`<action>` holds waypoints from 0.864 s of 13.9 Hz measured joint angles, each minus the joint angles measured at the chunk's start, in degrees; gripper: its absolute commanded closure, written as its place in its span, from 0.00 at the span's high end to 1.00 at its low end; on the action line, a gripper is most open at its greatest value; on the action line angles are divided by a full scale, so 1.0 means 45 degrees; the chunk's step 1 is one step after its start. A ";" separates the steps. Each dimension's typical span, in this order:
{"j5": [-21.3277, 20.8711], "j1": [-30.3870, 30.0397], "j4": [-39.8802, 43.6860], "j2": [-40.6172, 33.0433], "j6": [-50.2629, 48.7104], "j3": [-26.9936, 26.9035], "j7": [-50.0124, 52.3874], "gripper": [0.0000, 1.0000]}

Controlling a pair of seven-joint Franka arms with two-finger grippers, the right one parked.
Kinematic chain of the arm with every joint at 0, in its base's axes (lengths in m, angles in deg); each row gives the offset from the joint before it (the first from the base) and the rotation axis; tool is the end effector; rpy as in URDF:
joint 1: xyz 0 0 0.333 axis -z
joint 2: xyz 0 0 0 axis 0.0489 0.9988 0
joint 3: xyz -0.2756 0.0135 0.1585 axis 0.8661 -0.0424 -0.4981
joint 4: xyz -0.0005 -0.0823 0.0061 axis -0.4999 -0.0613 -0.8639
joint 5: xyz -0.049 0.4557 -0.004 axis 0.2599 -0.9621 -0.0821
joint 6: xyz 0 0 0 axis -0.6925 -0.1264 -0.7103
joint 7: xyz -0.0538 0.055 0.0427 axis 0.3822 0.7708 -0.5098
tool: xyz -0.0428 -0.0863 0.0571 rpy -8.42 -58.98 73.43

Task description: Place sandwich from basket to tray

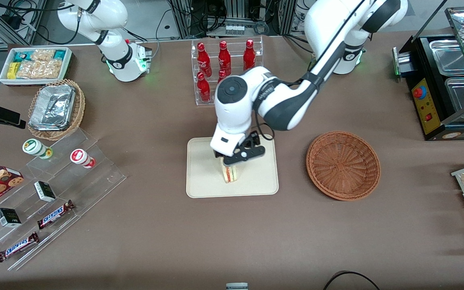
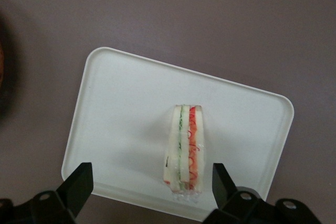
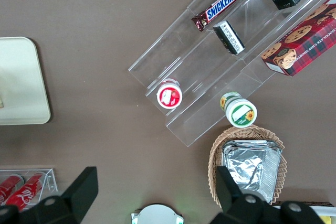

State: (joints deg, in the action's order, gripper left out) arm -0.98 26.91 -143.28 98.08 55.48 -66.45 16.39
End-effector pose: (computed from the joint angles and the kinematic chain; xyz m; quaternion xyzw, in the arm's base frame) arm 0.5905 -0.5419 0.3695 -0.9876 -0.1536 -0.0324 0.0069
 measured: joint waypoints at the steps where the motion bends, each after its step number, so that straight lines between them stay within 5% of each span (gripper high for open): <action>1: 0.0000 -0.0265 0.0003 -0.0099 -0.0380 -0.0013 -0.0073 1.00; 4: 0.0060 -0.1390 0.0025 -0.0663 -0.1729 -0.0024 -0.0837 1.00; 12: 0.1600 -0.5462 -0.1400 -0.3222 -0.3359 -0.0042 -0.8732 1.00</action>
State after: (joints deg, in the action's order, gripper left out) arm 6.22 2.33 -149.58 83.58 40.36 -66.64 -22.91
